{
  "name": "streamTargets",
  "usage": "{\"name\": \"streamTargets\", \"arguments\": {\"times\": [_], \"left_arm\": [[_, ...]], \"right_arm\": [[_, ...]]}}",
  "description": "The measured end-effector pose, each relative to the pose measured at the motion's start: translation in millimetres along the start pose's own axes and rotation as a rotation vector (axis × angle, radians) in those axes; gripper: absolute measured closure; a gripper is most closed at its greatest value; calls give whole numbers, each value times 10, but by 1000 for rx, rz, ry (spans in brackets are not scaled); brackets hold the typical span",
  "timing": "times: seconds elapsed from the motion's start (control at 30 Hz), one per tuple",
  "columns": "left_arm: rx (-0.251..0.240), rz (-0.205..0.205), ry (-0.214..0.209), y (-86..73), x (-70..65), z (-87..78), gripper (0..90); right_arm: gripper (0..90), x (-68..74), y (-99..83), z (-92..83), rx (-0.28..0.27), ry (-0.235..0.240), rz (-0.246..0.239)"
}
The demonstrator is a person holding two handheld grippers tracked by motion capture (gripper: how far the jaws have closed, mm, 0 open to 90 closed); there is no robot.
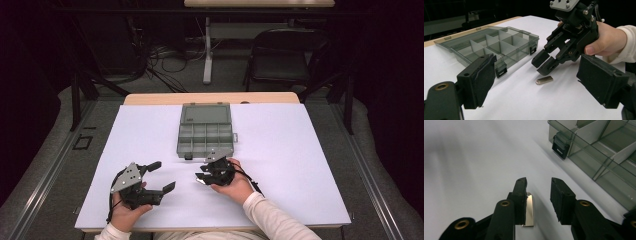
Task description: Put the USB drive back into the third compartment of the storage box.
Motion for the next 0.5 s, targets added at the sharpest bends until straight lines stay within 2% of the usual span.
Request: {"name": "streamTargets", "arguments": {"times": [0.5], "left_arm": [[6,0,1,-9,6,2,148]], "right_arm": [[734,93,-78,37,50,25,-13]]}}
Point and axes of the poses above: each handheld gripper's, and its own axes: z roughly forward along the jaws, y roughly out of its top, x roughly to its left, the point moved 10 cm from there along z, roughly forward along the jaws, and after that the axes turned 4 degrees about -x, right-handed, at the moved point
